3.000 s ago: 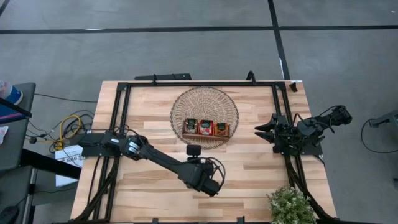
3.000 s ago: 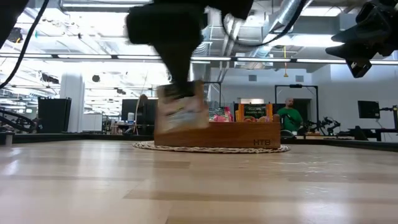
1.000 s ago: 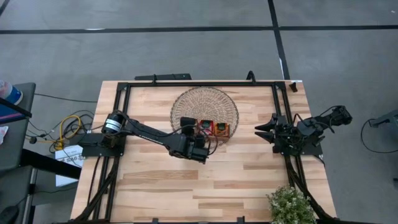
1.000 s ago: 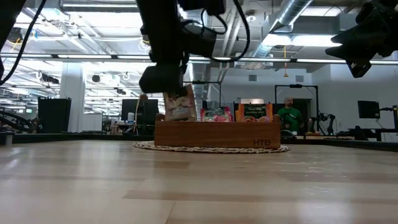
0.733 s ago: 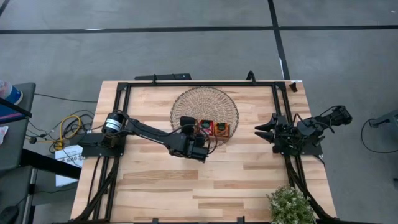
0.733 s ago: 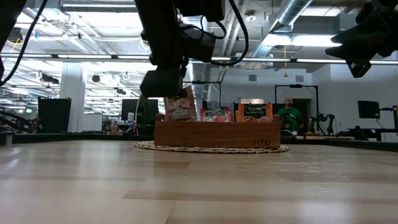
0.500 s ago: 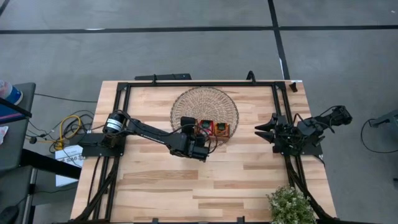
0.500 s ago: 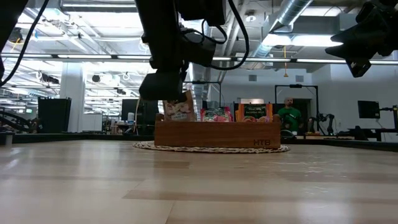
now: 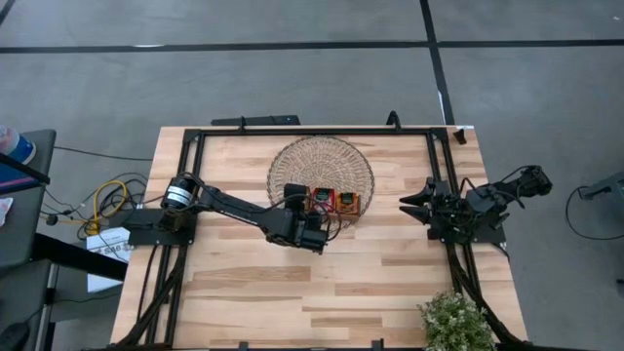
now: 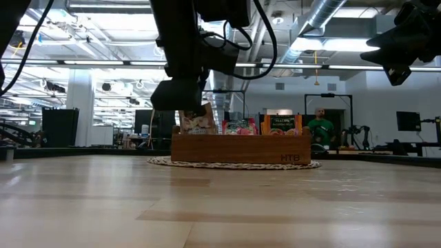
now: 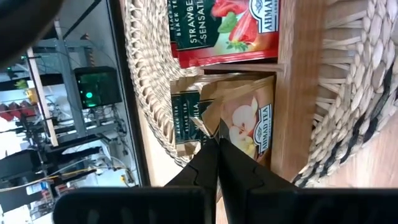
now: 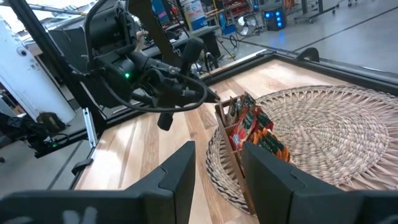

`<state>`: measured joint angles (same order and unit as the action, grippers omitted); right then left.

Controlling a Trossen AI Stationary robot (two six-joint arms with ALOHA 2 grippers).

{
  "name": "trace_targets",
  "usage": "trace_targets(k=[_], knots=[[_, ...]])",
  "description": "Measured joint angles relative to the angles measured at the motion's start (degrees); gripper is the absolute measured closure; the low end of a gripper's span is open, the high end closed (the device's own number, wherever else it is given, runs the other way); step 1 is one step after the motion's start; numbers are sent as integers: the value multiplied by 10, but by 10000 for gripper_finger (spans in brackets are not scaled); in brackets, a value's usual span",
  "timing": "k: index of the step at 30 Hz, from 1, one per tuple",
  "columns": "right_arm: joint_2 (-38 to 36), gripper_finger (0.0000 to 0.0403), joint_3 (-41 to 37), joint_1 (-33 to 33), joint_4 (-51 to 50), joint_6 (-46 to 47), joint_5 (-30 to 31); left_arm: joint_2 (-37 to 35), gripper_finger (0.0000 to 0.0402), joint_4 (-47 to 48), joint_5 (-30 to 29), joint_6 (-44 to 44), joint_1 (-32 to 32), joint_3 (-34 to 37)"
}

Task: Pick & Place Tea
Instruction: Put the brown tea bag into the left section of the wooden organizer

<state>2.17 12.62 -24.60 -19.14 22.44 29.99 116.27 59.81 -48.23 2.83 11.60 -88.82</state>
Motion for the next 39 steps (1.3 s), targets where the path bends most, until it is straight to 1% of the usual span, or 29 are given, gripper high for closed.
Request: trace_targets(k=[2,5,15,22,32,35,39], knots=[[0,280,0,0,0,0,0,0,402,0,4,-1,0,0],[0,280,0,0,0,0,0,0,402,-6,26,-2,0,0],[0,280,0,0,1,0,0,0,402,-20,48,-11,-16,0],[0,280,0,0,3,0,0,0,402,-25,88,-22,-23,0],[0,280,0,0,4,0,0,0,401,-55,99,-48,-23,0],[0,280,0,0,4,0,0,0,391,-58,105,-53,-26,0],[0,280,0,0,4,0,0,0,366,-57,104,-56,-26,0]])
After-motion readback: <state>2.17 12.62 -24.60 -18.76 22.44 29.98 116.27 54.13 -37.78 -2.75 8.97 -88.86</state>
